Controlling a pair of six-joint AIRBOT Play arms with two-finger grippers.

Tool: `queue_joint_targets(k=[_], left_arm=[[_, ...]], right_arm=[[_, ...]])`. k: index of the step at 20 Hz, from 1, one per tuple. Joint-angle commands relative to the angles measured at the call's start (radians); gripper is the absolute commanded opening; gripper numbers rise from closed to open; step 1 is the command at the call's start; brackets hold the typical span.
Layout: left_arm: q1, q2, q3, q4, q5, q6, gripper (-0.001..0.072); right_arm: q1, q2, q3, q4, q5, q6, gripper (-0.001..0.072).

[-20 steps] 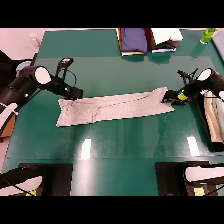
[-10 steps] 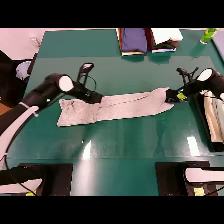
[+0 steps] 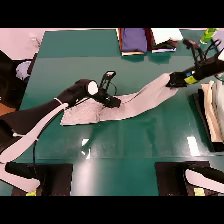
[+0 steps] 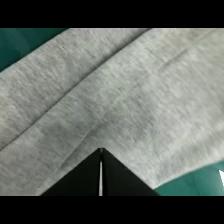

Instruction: Fold the shirts.

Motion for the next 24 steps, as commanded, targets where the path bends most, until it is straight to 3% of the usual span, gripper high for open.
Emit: queue_joint_targets(k=[1,11,14,18,24], left_arm=[[-0.014,-0.032,0.020,-0.014,0.005,0.008,0.0022],[0.019,-0.019,0.021,0.017,-0.035,0.006,0.0022],[0.117,0.058,0.021,0.049,-0.085,0.007,0.0022],[0.301,0.259,0.021,0.233,-0.148,0.008,0.0023],[0.558,0.539,0.021,0.434,-0.219,0.014,0.0023]], right_arm=[[0.077,0.027,0.105,0.047,0.053,0.045,0.0011],[0.230,0.026,0.134,0.103,-0.018,0.104,0.0011],[0.300,0.024,0.134,0.103,-0.092,0.129,0.0011],[0.422,-0.047,0.135,0.182,-0.187,0.140,0.0011],[0.702,-0.284,0.135,0.302,-0.552,0.105,0.0012]])
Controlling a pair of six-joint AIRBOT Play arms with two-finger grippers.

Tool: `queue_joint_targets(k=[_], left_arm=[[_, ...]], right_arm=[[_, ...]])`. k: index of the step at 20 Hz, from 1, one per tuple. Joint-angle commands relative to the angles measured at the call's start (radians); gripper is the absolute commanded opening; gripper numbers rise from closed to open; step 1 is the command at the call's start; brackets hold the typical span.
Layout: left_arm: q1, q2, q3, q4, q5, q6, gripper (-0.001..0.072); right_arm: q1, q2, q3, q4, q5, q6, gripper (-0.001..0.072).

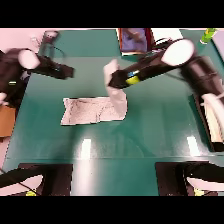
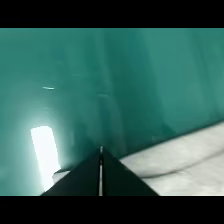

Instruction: Fold the shirts.

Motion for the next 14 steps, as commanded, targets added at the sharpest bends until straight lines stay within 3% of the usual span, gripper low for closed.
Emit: queue_joint_targets(k=[1,2,5,6,7,8,11,14], left_arm=[[0.137,0.144,0.001,0.105,-0.044,0.019,0.0023],[0.161,0.169,0.001,0.105,-0.054,0.020,0.0023],[0.190,0.191,0.001,0.106,-0.080,0.026,0.0023],[0.190,0.191,0.001,0.105,-0.093,0.026,0.0023],[0.190,0.191,0.001,0.104,-0.101,0.026,0.0023],[0.190,0.191,0.001,0.101,-0.103,0.026,0.0023],[0.190,0.191,0.001,0.102,-0.117,0.027,0.0023],[0.187,0.191,0.001,0.096,-0.138,0.026,0.0023]], right_arm=[[0.169,-0.150,0.001,0.071,-0.276,-0.030,0.0012],[0.213,-0.200,0.009,0.068,-0.339,-0.048,0.0012],[0.301,-0.379,0.146,0.066,-0.342,-0.085,0.0021],[0.318,-0.442,0.208,0.067,-0.339,-0.085,0.0215],[0.325,-0.491,0.260,0.068,-0.330,-0.084,0.0481],[0.322,-0.526,0.314,0.067,-0.295,-0.079,0.0547],[0.253,-0.517,0.358,0.024,-0.157,-0.053,0.0504],[0.155,-0.394,0.229,-0.175,-0.043,-0.010,0.0440]])
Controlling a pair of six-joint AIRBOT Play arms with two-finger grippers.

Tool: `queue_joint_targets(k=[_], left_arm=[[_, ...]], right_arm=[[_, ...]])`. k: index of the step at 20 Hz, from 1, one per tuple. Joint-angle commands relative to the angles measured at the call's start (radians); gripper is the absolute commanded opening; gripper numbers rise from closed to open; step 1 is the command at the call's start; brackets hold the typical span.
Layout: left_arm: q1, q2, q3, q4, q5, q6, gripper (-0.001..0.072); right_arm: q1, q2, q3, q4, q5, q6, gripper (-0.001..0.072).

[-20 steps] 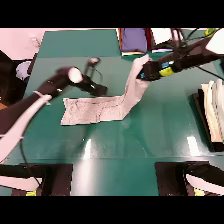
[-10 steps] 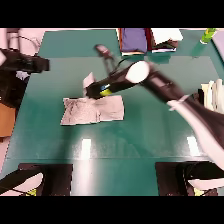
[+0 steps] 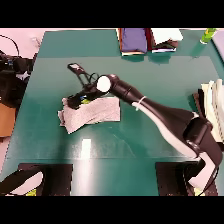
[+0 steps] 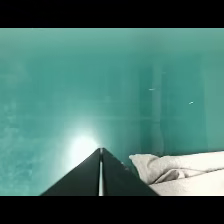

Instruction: Fold the shirts.

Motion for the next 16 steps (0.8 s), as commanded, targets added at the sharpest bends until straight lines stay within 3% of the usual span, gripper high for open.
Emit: queue_joint_targets(k=[1,4,6,11,16], left_arm=[[0.000,0.003,0.001,-0.019,-0.029,0.001,0.0023],[0.000,0.003,-0.002,-0.073,-0.040,0.001,0.0023],[0.000,0.000,-0.003,-0.135,-0.027,0.024,0.0023],[0.000,0.000,-0.005,-0.195,0.012,0.037,0.0023],[0.000,0.000,-0.005,-0.200,-0.005,0.042,0.0023]], right_arm=[[-0.101,0.111,-0.124,-0.214,0.143,0.069,0.0440],[-0.227,0.274,-0.355,-0.337,0.236,0.162,0.0457],[-0.305,0.346,-0.494,-0.287,0.234,0.171,0.0679],[-0.375,0.332,-0.651,-0.072,0.093,0.195,0.0679],[-0.292,0.175,-0.558,0.022,0.008,0.193,0.0677]])
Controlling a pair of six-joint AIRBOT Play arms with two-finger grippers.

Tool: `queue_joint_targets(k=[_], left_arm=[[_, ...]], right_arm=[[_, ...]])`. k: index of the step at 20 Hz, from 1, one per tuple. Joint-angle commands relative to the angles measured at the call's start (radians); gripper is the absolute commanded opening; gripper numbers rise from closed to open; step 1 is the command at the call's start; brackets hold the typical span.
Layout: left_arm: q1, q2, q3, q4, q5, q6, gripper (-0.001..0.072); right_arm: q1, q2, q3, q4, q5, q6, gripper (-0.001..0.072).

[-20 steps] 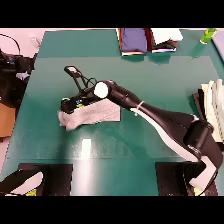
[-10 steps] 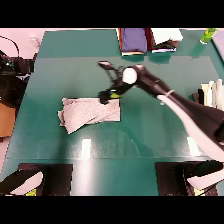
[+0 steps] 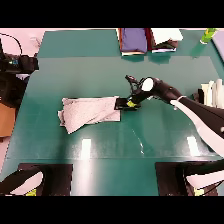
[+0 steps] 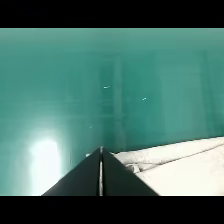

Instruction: Fold the shirts.

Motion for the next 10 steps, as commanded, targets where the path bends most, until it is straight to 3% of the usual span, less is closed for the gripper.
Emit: queue_joint_targets(k=[1,2,3,4,5,7,10], left_arm=[[0.000,-0.001,0.000,-0.015,-0.014,0.013,0.0023],[0.000,-0.001,0.000,-0.015,-0.025,0.016,0.0023],[0.000,-0.001,0.000,-0.015,-0.037,0.017,0.0023],[0.000,-0.001,0.000,-0.016,-0.050,0.017,0.0023],[0.000,-0.001,0.000,-0.016,-0.058,0.017,0.0023],[-0.002,-0.001,0.000,-0.027,-0.065,0.017,0.0023],[-0.083,-0.001,-0.002,-0.022,-0.050,0.017,0.0022]], right_arm=[[0.053,-0.104,0.080,0.065,-0.055,0.004,0.0677],[0.068,-0.132,0.120,0.063,-0.057,0.004,0.0657],[0.080,-0.158,0.159,0.062,-0.059,0.005,0.0554],[0.087,-0.179,0.194,0.054,-0.058,0.006,0.0517],[0.088,-0.196,0.227,0.044,-0.056,0.005,0.0397],[0.086,-0.211,0.272,0.034,-0.063,-0.013,0.0013],[0.056,-0.196,0.343,-0.077,-0.023,-0.013,0.0012]])
